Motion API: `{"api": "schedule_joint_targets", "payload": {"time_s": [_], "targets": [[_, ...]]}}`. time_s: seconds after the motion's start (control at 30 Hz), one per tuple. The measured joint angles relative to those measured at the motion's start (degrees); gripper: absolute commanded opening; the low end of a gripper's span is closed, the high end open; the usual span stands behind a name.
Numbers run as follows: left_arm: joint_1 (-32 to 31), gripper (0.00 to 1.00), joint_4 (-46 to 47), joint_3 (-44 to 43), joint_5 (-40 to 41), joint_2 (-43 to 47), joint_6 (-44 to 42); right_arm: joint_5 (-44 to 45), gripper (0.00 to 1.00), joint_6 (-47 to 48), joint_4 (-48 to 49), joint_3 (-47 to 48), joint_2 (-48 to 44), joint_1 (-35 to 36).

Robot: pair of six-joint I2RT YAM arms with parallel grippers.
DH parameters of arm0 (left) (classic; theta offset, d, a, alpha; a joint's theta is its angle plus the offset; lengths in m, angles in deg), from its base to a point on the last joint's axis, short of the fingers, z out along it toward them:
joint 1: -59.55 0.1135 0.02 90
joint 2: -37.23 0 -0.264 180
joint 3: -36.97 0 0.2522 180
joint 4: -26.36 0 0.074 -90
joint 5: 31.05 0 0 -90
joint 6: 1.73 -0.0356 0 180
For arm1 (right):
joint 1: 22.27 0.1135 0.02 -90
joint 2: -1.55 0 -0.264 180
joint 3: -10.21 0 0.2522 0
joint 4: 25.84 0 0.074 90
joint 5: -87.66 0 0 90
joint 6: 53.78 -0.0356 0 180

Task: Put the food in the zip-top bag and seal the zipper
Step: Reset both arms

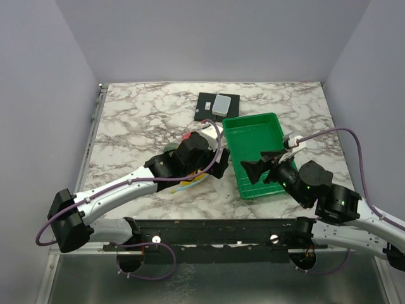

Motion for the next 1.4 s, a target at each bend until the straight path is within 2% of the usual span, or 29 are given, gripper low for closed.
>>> {"api": "schedule_joint_targets", "payload": {"time_s": [0.23, 0.5, 0.63, 0.9, 1.27, 1.4], "targets": [[2.03, 0.99, -5.14, -4.74, 0.17, -0.02, -0.90, 3.21, 0.92, -0.79, -1.84, 1.01, 4.87, 0.00], [9.46, 0.99, -7.54, -5.44, -0.09, 0.39, -0.35, 3.85, 0.95, 1.18, -3.26, 6.03, 14.23, -3.08], [12.98, 0.99, -8.00, -5.44, -0.39, 2.10, 0.48, 0.74, 0.96, 2.10, -3.26, 8.39, 16.65, -9.81], [17.92, 0.99, -7.98, -4.87, 0.13, 8.04, 1.53, -11.32, 0.98, 2.45, -3.06, 9.20, 18.80, -25.44], [24.63, 0.99, -7.21, 1.64, 3.65, 12.90, 4.07, -30.08, 0.99, 1.03, -3.23, 9.03, 17.27, -47.08], [25.03, 0.99, -6.95, 3.50, 6.05, 16.22, 4.17, -35.06, 0.99, 0.87, -3.19, 7.37, 15.19, -51.63]]}}
